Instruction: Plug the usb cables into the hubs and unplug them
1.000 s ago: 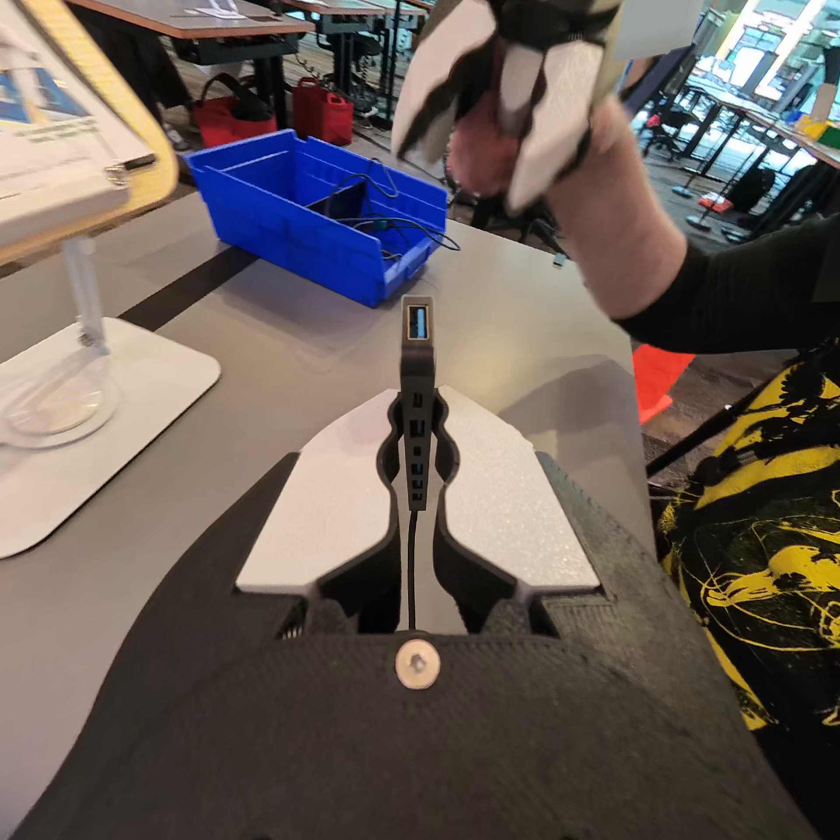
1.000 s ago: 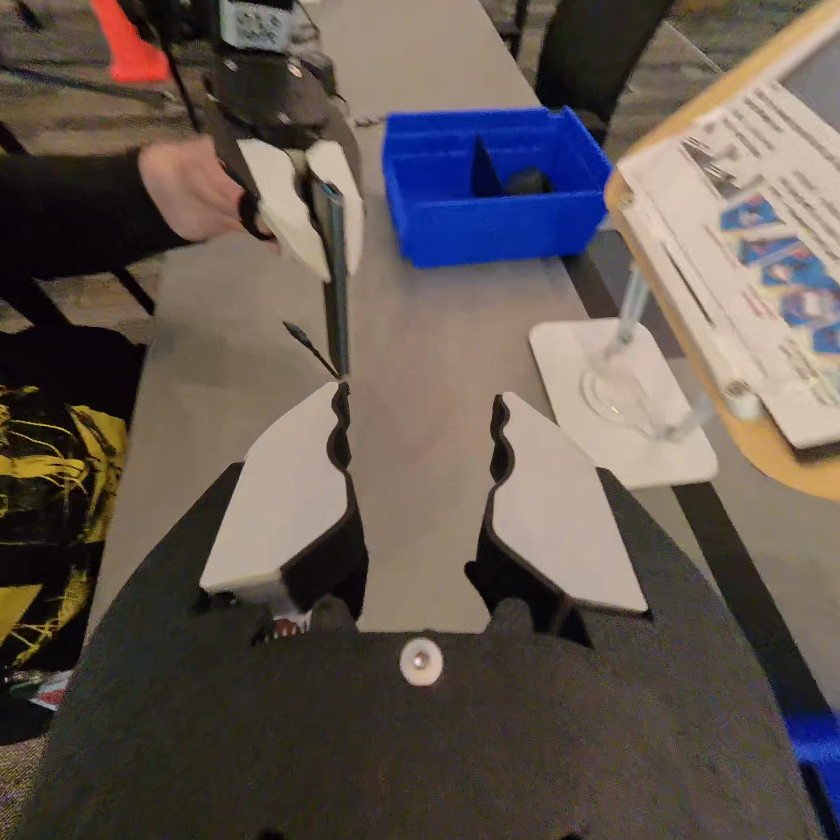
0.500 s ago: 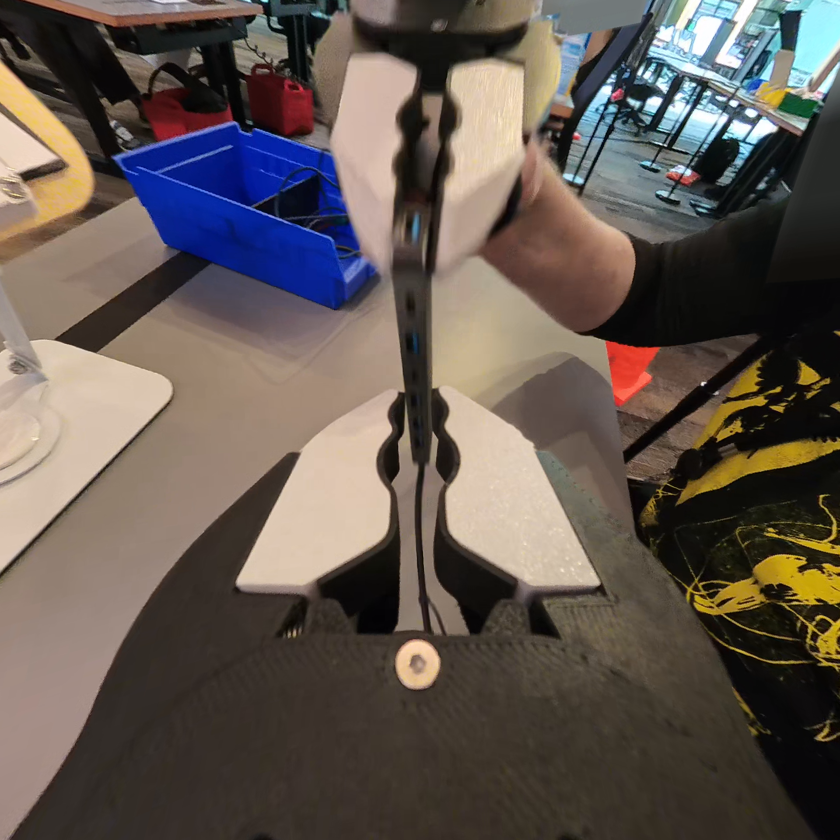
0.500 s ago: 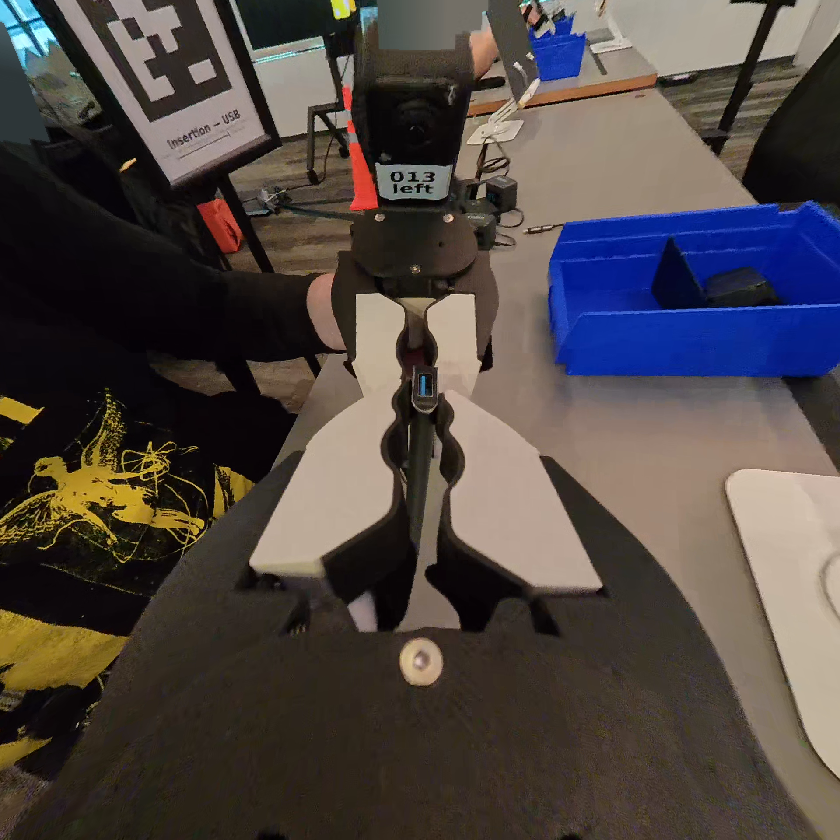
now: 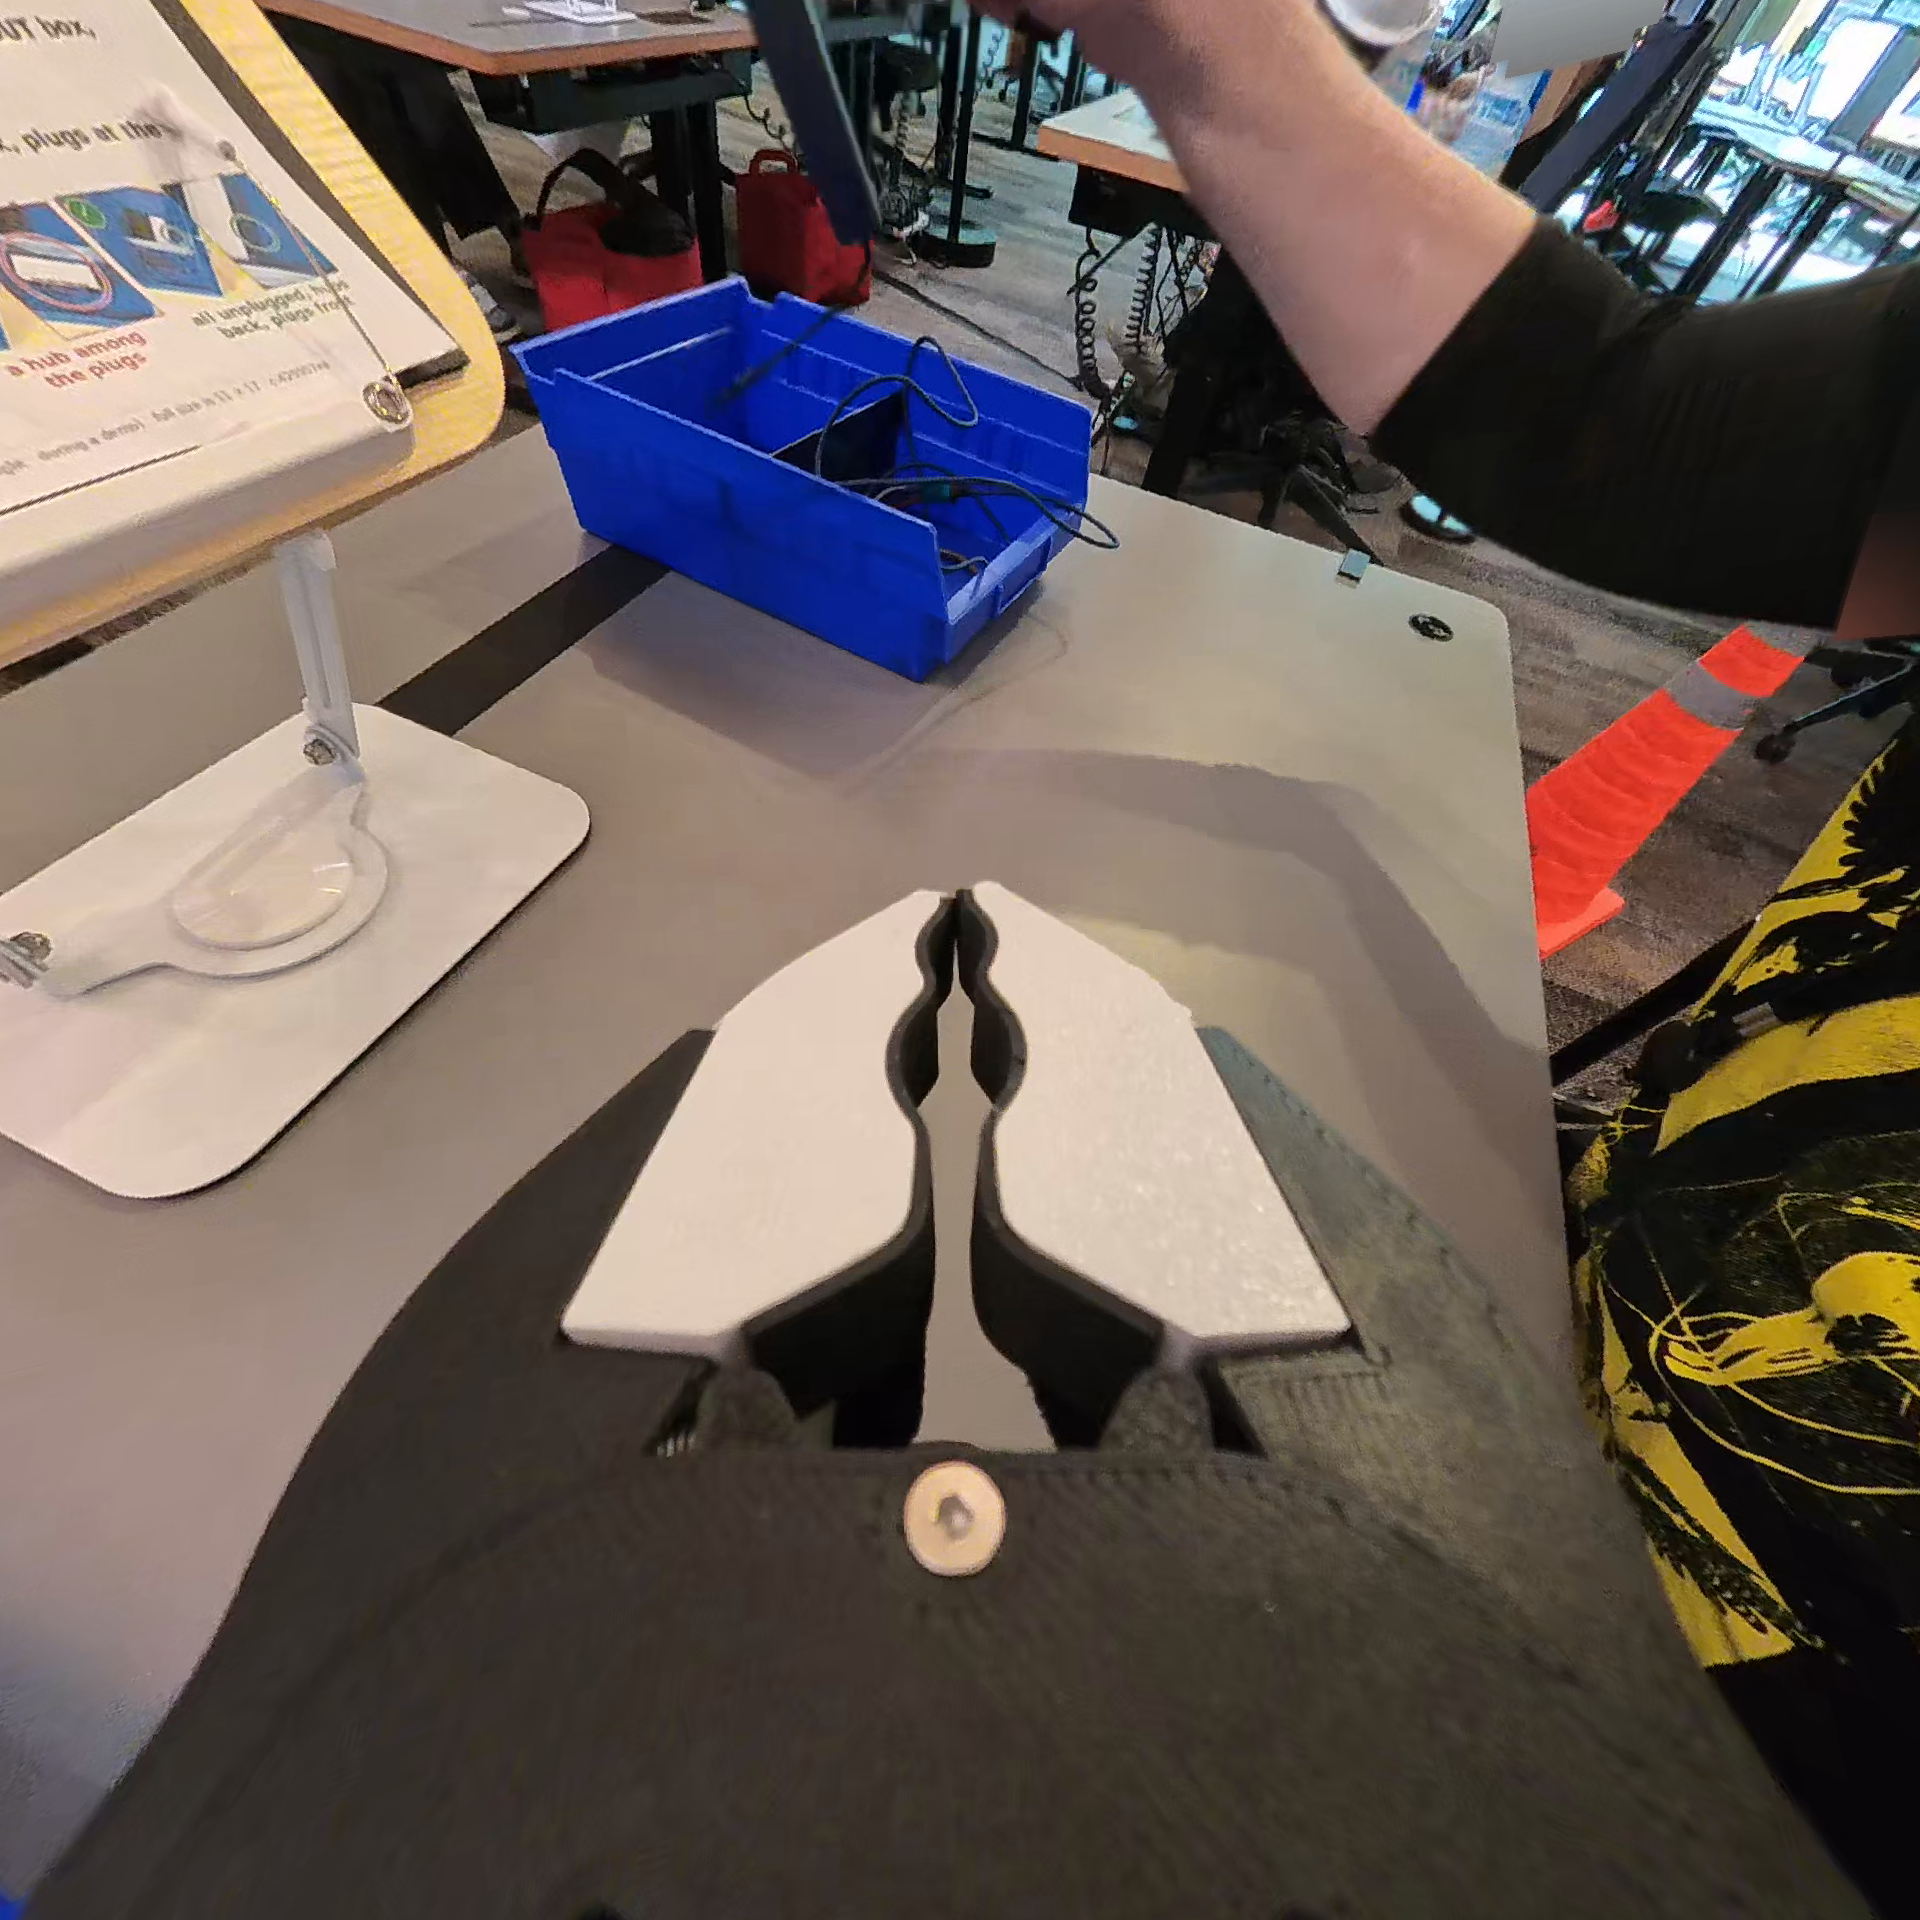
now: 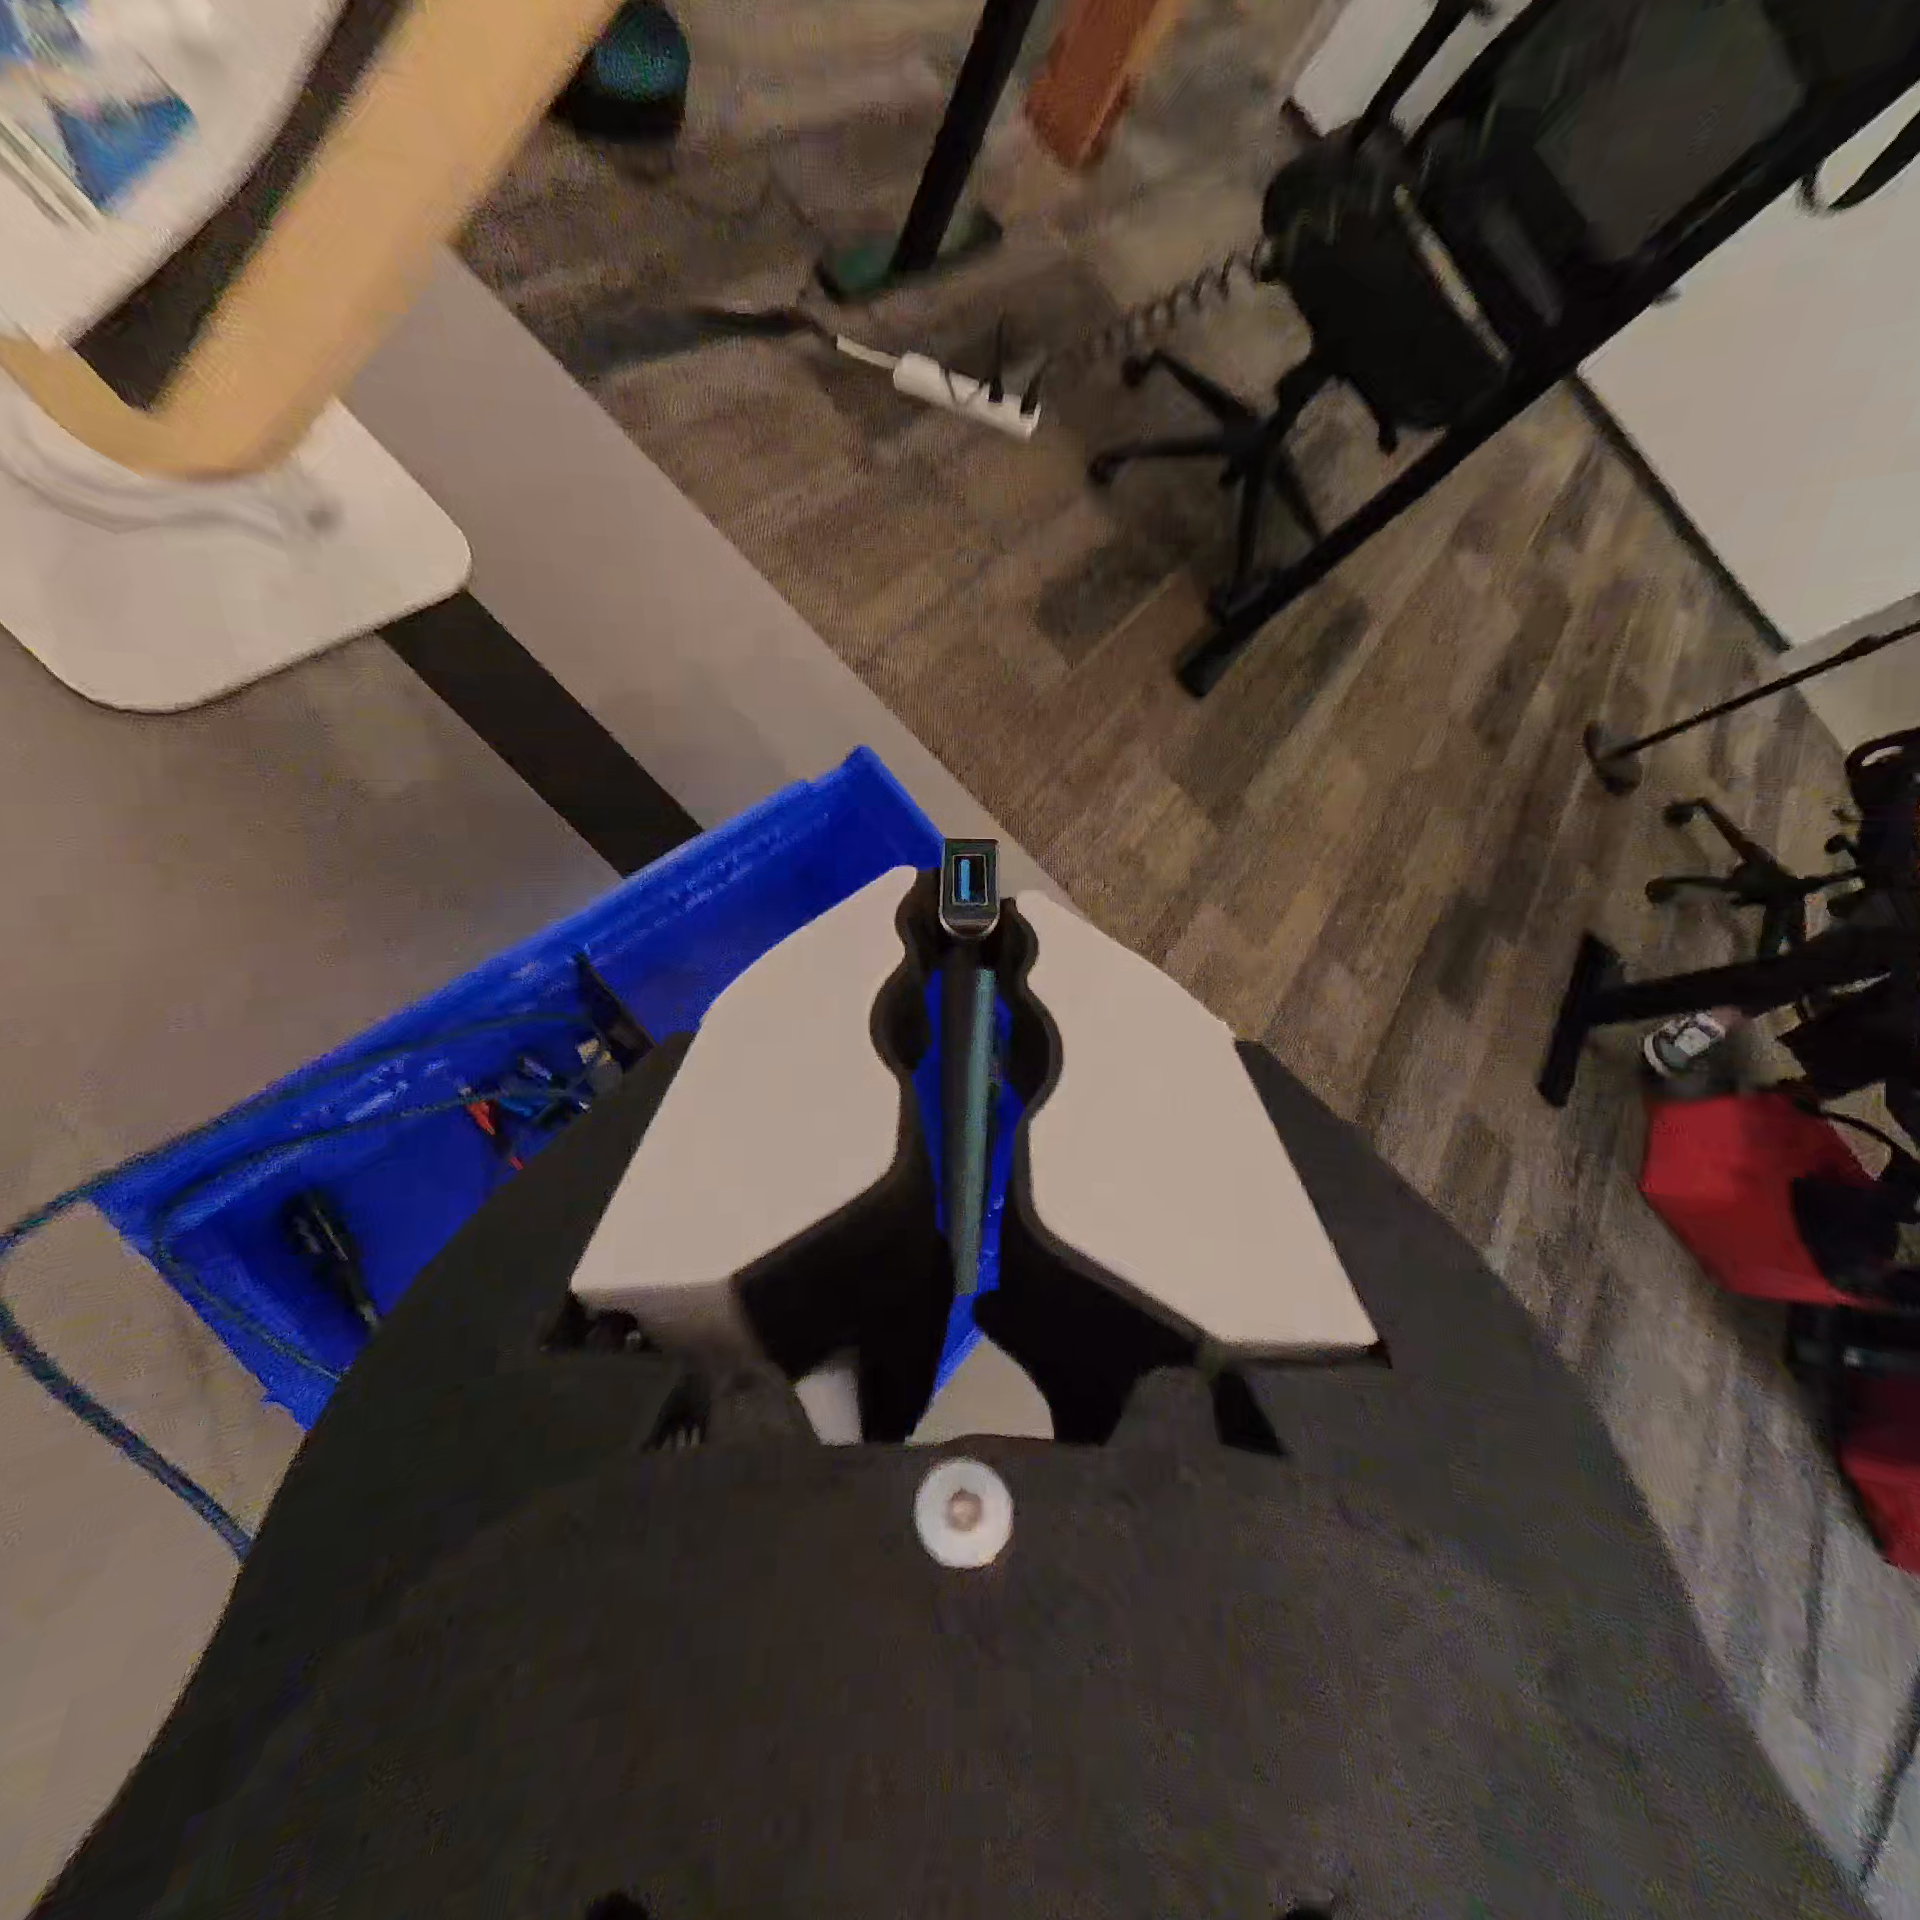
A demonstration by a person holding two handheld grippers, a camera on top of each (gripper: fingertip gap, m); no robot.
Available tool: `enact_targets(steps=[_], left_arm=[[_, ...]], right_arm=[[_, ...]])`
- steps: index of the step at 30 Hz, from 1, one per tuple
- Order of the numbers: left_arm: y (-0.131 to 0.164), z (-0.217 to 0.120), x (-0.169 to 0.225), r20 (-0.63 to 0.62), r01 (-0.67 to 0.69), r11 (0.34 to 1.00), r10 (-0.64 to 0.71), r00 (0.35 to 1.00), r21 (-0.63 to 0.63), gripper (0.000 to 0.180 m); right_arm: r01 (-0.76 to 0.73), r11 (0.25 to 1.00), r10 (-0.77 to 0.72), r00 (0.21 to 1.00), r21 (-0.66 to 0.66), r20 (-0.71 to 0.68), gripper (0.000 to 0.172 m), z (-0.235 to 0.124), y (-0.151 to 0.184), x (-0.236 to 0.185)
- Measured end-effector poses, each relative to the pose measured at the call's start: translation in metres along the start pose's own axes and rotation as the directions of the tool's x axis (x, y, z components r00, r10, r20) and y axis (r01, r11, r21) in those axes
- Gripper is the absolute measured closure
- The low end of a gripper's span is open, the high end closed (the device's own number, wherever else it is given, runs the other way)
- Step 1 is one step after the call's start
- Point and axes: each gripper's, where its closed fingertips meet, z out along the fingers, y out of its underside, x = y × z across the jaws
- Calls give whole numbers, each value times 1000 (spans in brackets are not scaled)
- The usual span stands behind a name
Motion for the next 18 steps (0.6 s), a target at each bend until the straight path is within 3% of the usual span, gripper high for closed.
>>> enact_targets(steps=[5,13,14,16,17,18], left_arm=[[6,2,-2,3,4,1000,-4,1000,-23,180],[15,3,-9,-2,25,999,-26,1000,-46,180],[17,3,-10,-4,29,998,-29,1000,-52,180],[18,2,-12,3,31,998,-31,1000,-57,180],[18,0,-13,5,33,998,-33,999,-58,180],[19,-2,-15,12,33,998,-32,999,-59,180]], right_arm=[[58,969,-37,995,-239,92,161,77,67,-14],[80,916,22,968,-393,249,160,149,108,-63],[66,904,58,960,-422,275,153,156,114,-70],[32,877,121,951,-480,284,115,162,121,-77],[23,873,128,953,-486,275,107,162,120,-75],[13,880,129,956,-475,265,111,158,116,-73]])
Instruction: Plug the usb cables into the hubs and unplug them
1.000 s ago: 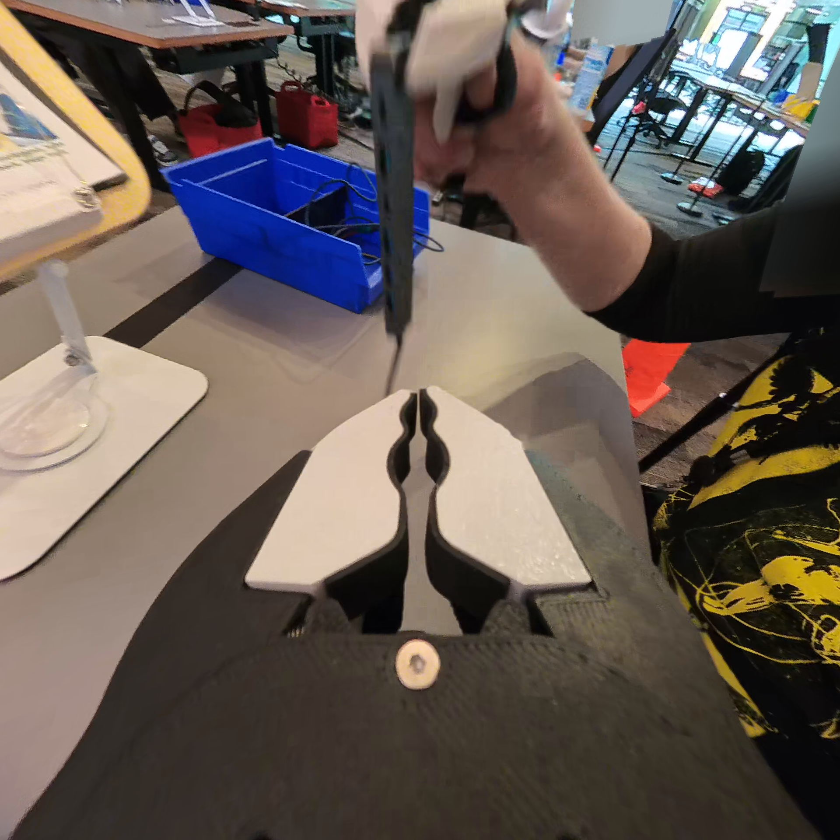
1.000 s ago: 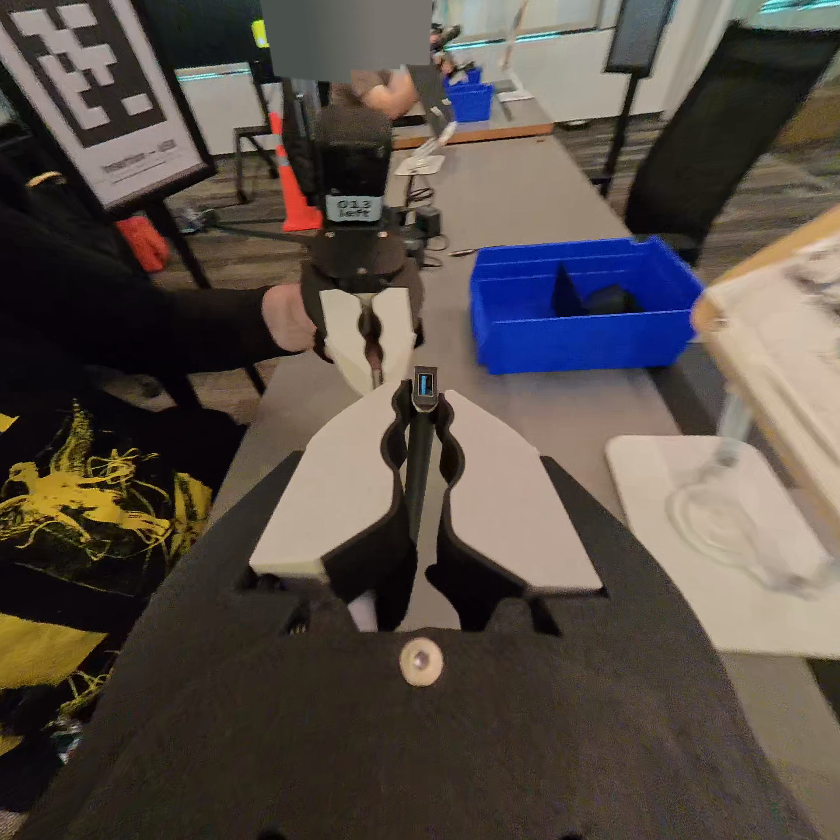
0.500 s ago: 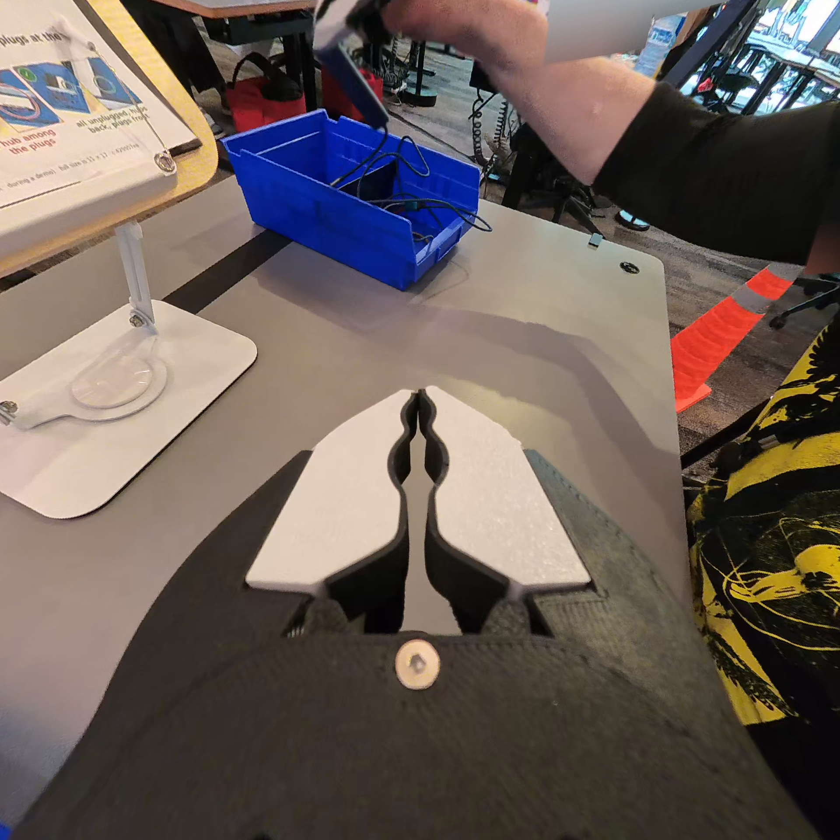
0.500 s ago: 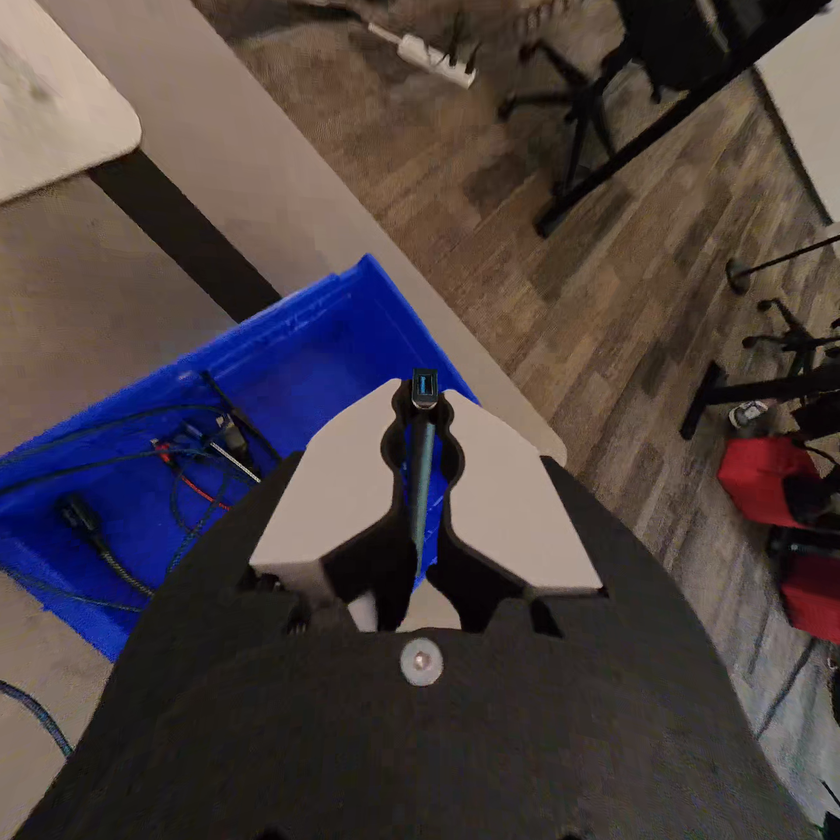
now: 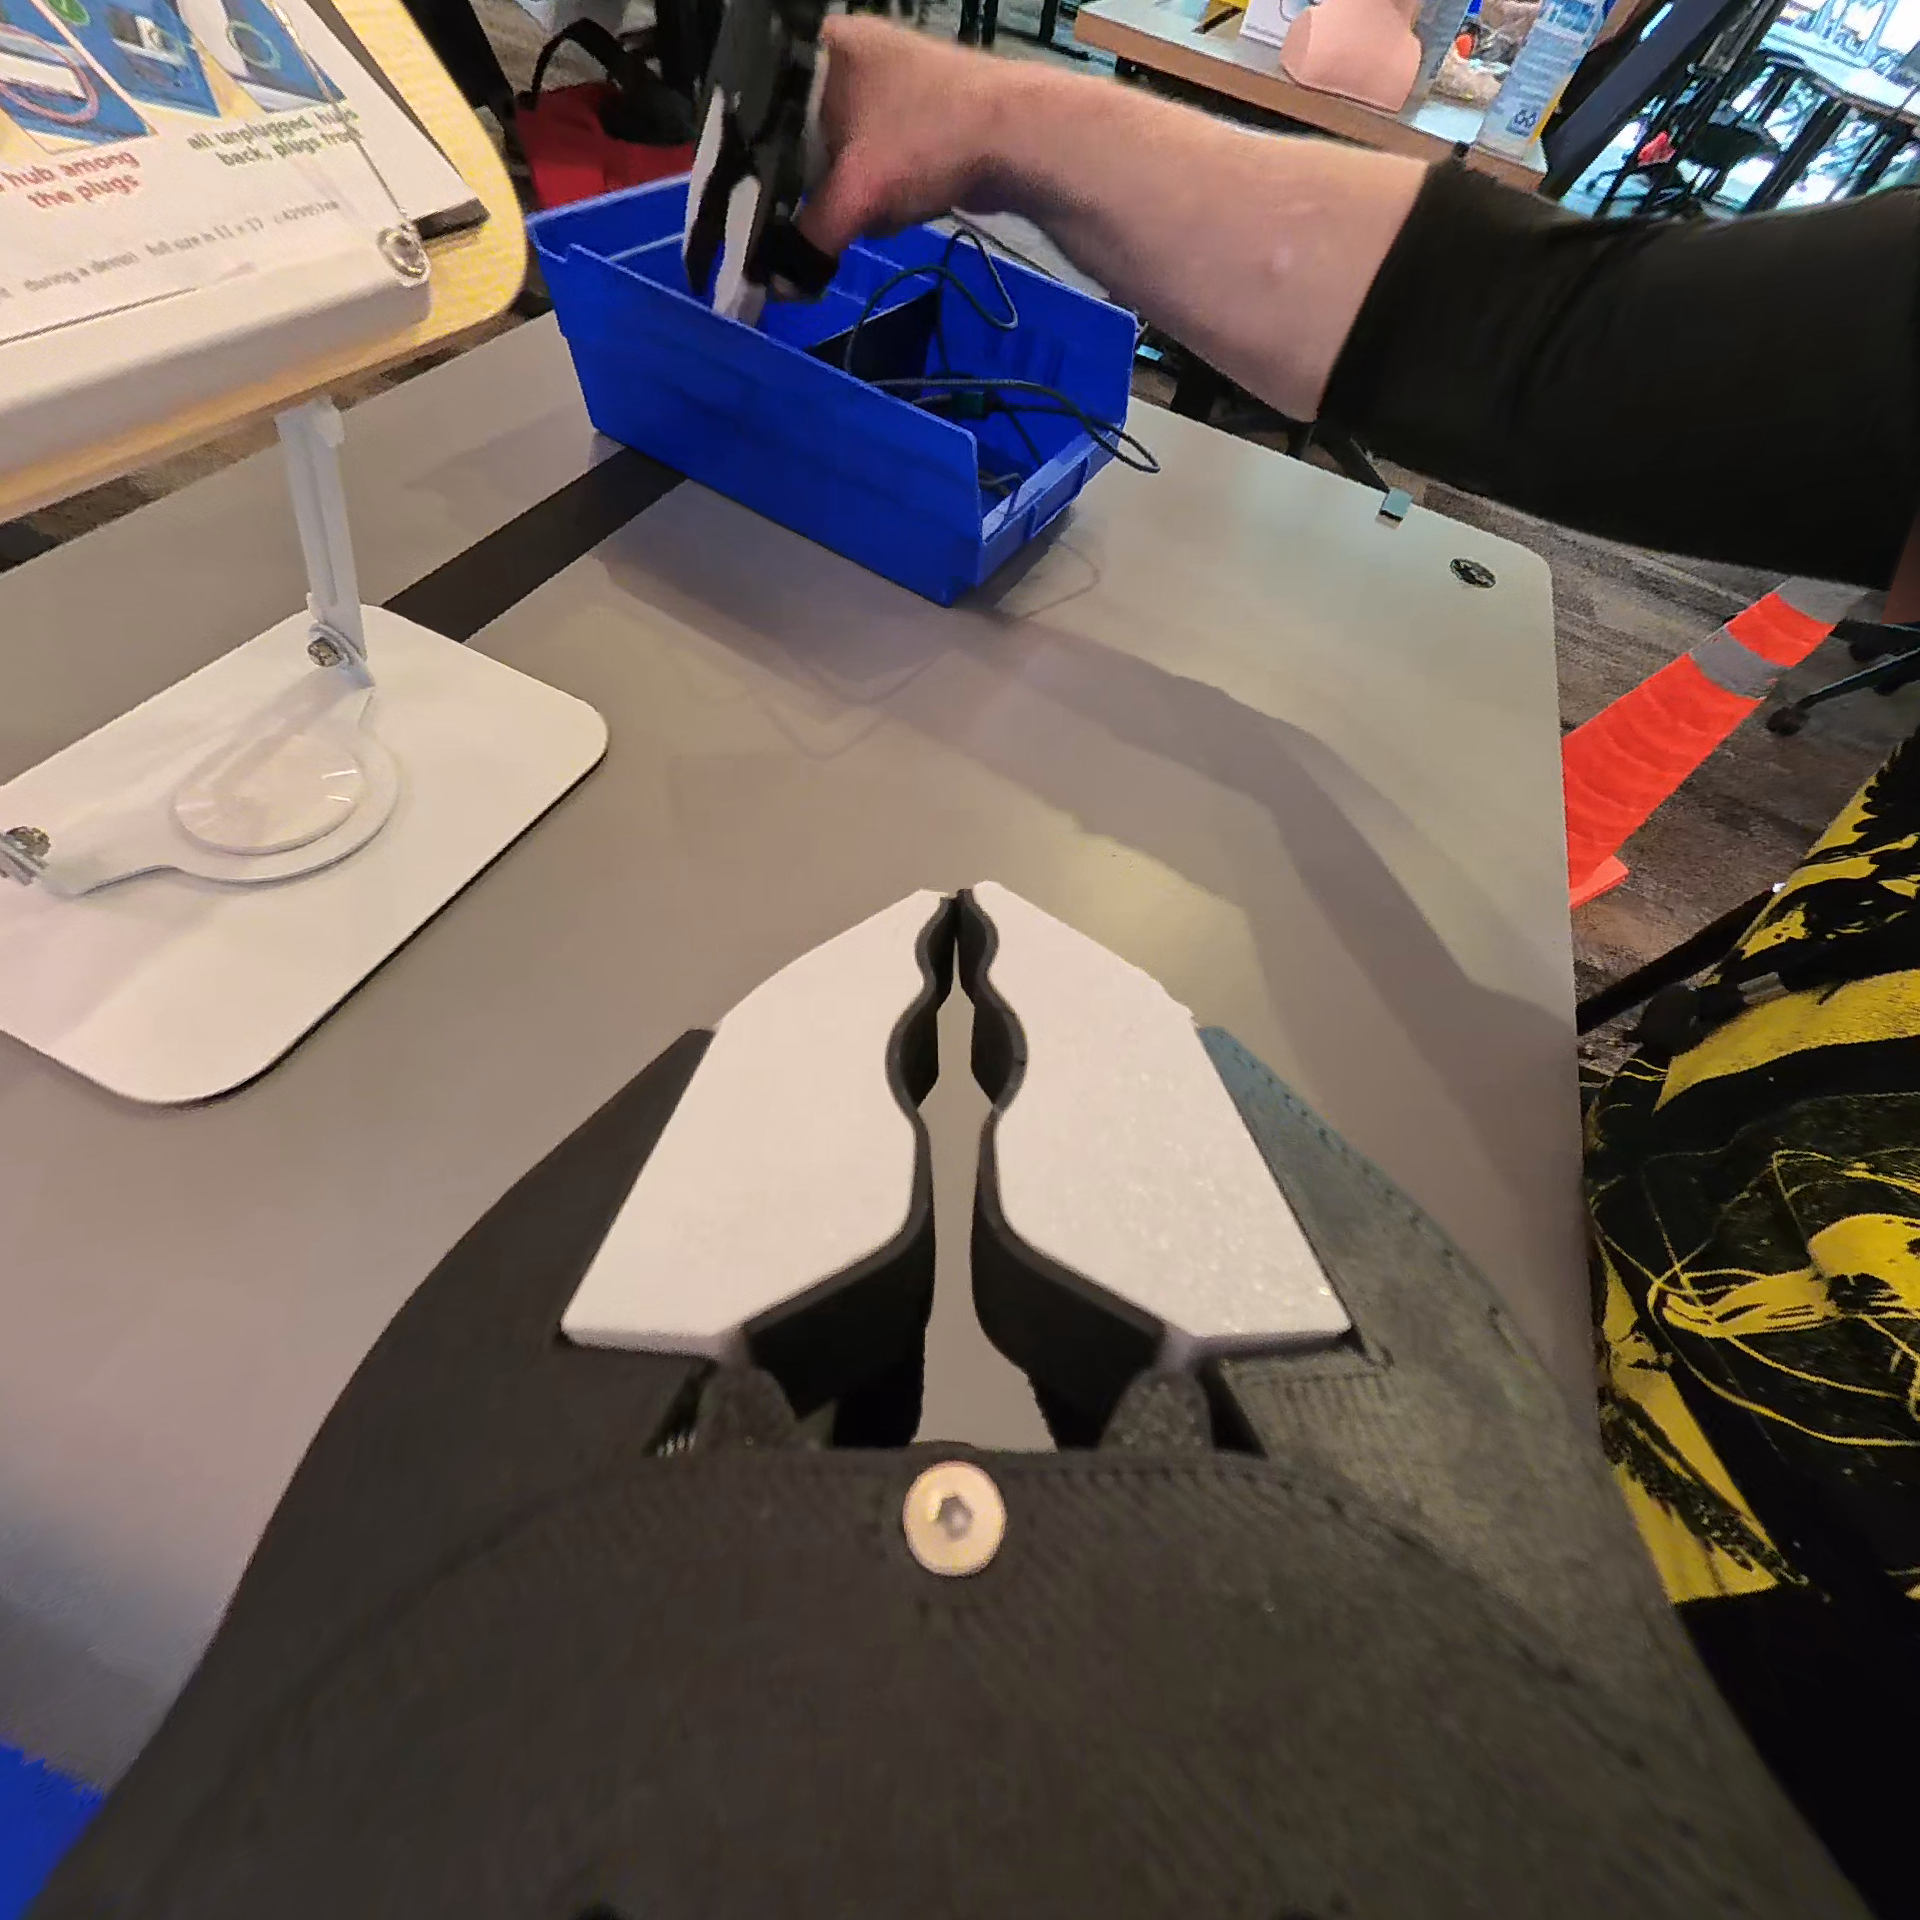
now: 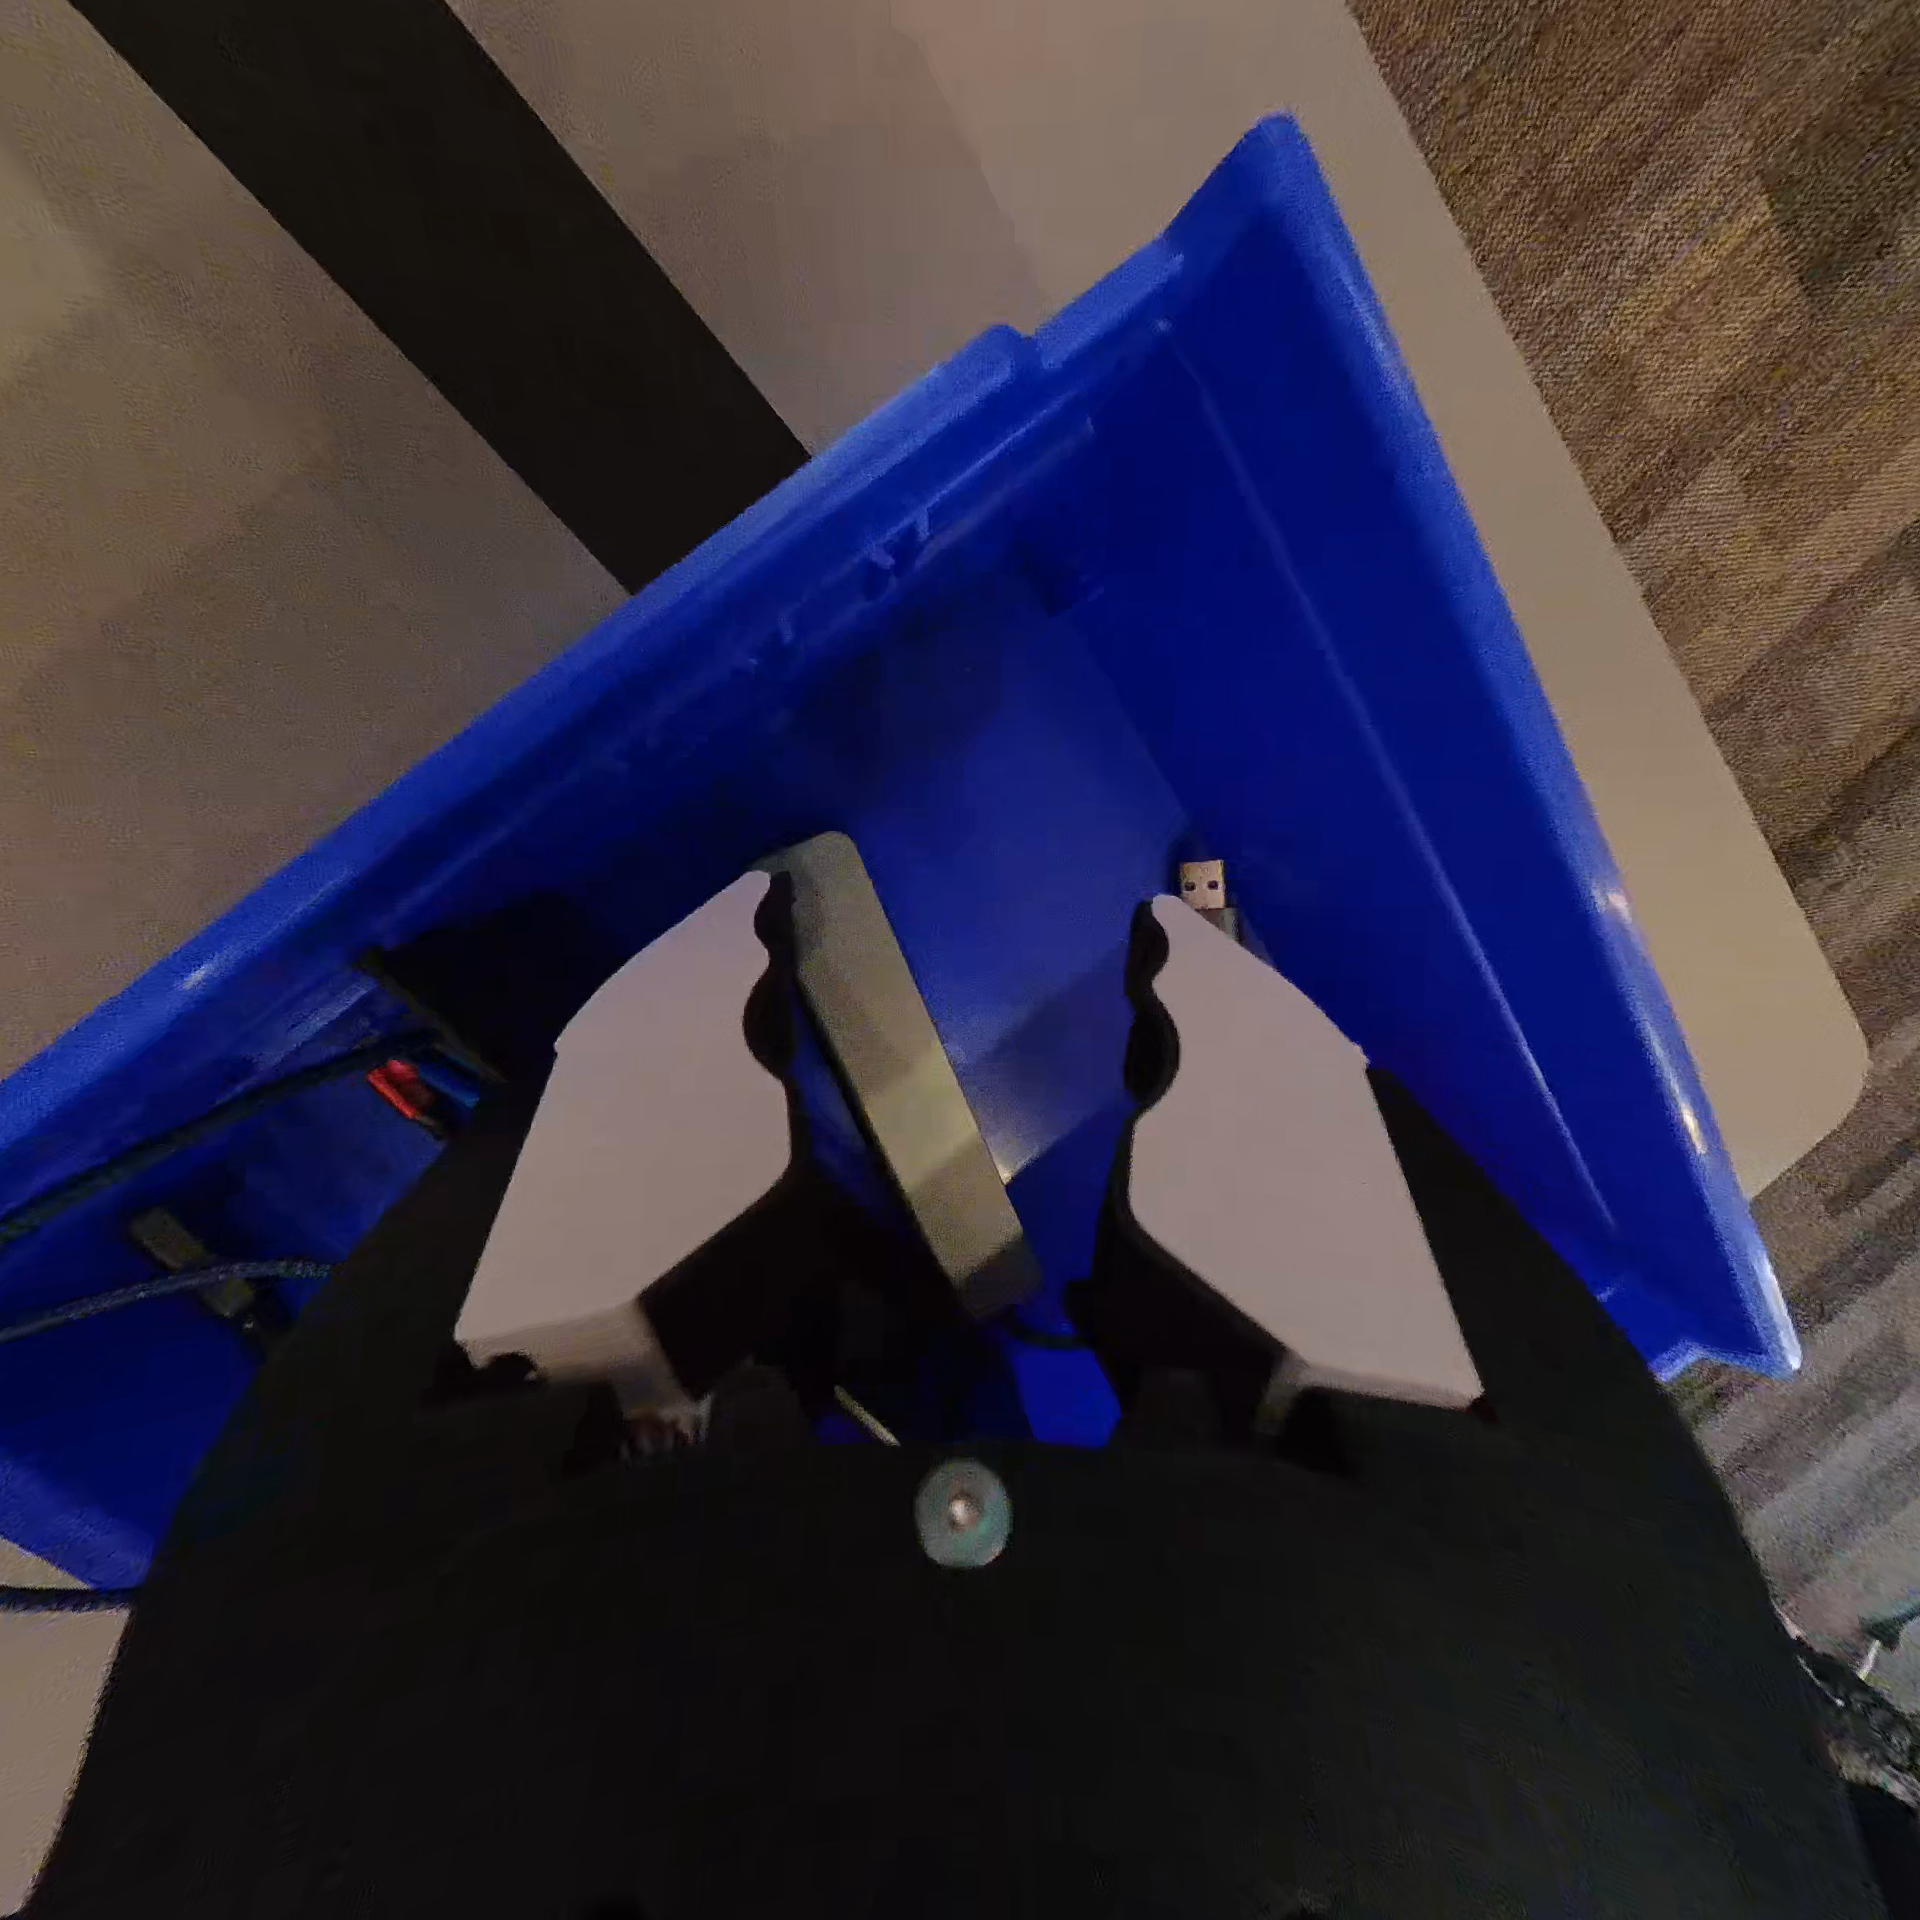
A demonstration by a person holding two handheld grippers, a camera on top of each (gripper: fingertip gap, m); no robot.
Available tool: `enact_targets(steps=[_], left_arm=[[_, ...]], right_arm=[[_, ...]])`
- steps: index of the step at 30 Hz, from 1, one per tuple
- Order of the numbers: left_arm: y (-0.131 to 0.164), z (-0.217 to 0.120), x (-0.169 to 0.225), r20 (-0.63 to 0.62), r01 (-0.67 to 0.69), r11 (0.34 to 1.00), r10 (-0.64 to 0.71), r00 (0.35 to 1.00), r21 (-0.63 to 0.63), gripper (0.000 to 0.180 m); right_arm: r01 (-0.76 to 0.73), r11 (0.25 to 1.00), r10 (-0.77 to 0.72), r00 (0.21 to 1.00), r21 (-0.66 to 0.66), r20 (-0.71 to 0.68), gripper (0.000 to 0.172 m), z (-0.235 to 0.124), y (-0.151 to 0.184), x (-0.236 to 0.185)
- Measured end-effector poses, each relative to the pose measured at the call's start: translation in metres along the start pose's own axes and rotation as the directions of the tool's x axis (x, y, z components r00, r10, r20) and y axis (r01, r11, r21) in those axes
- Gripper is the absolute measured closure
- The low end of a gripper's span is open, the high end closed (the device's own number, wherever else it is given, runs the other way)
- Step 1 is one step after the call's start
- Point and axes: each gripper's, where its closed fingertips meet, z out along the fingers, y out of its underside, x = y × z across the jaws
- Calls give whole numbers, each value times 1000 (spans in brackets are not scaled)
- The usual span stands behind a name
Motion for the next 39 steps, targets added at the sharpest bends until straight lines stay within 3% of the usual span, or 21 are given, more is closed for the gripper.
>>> enact_targets(steps=[3,6,10,14,17,21,24,26,29,31,33,39], left_arm=[[2,-13,-16,71,0,1000,0,997,-8,177],[5,-42,-45,215,-12,999,21,976,-43,171],[8,-104,-88,421,8,999,16,907,-53,164],[14,-159,-127,567,41,997,1,824,-63,156],[18,-174,-156,630,87,991,-4,777,-100,141],[23,-150,-200,644,164,975,-28,765,-152,122],[42,-138,-247,734,259,936,-1,679,-238,115],[55,-138,-277,792,307,905,51,609,-294,110],[65,-123,-301,807,380,877,16,591,-295,102],[75,-119,-313,822,423,834,62,567,-354,95],[85,-116,-322,831,453,796,110,546,-402,101],[107,-122,-341,868,543,717,179,463,-438,96]], right_arm=[[5,995,5,994,100,-109,111,-39,-12,6],[44,966,-6,989,255,-149,118,-93,-25,-17],[196,922,-135,971,333,-195,127,-142,-21,-82],[307,859,-243,949,408,-202,137,-162,-16,-162],[320,809,-291,947,493,-136,137,-162,-17,-224],[316,777,-353,935,544,-40,136,-144,-16,-289],[285,768,-357,934,574,14,136,-132,-18,-316],[261,763,-351,935,591,40,136,-126,-20,-327],[221,758,-338,938,613,80,136,-119,-23,-334],[201,760,-330,939,618,100,137,-112,-24,-336],[189,766,-329,937,615,121,137,-104,-24,-338],[194,781,-341,929,594,146,137,-86,-21,-343]])
